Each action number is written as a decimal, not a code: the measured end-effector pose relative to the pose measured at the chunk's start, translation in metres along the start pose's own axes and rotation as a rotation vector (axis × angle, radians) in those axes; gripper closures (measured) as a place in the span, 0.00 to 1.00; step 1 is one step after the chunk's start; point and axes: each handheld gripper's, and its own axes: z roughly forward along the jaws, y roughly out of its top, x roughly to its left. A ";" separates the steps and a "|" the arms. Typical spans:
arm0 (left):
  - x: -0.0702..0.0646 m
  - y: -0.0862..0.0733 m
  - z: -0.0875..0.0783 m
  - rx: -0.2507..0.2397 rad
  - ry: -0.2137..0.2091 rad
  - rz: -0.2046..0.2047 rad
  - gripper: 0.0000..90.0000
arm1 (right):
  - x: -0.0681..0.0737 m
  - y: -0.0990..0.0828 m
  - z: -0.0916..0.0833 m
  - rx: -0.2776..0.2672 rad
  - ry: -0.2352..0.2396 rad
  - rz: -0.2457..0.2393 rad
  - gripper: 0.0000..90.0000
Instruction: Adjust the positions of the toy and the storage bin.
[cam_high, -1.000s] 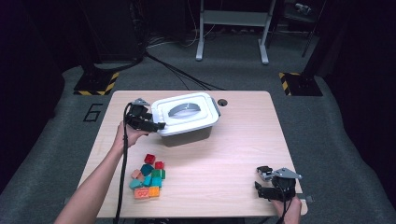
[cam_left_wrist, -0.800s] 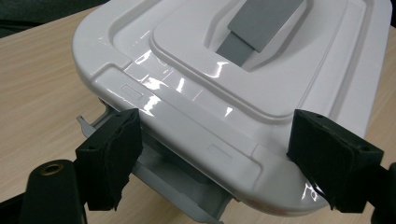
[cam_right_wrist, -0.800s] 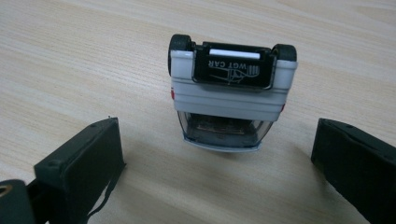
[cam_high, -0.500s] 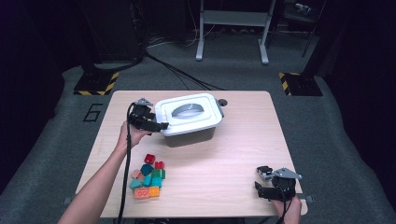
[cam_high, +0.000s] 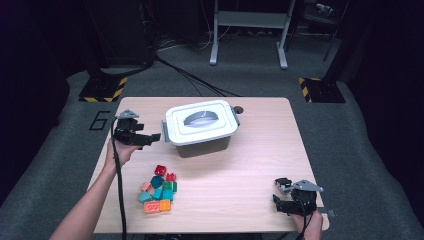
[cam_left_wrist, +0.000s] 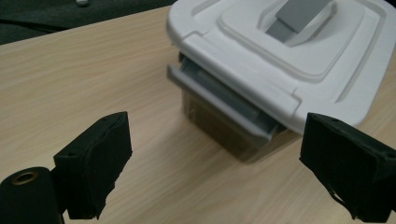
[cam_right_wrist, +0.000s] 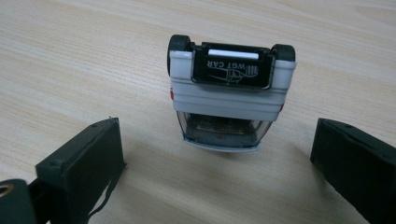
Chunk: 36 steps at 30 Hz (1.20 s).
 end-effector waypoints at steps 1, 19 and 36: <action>0.003 -0.005 -0.003 -0.006 0.008 -0.007 0.10 | 0.000 0.000 0.000 -0.001 -0.001 0.000 0.02; 0.035 -0.117 -0.023 0.058 0.175 -0.064 0.10 | 0.000 0.003 -0.004 0.045 0.053 -0.025 0.01; 0.035 -0.149 -0.001 0.102 0.208 0.006 0.09 | 0.007 0.069 -0.031 -0.011 0.100 -0.031 0.02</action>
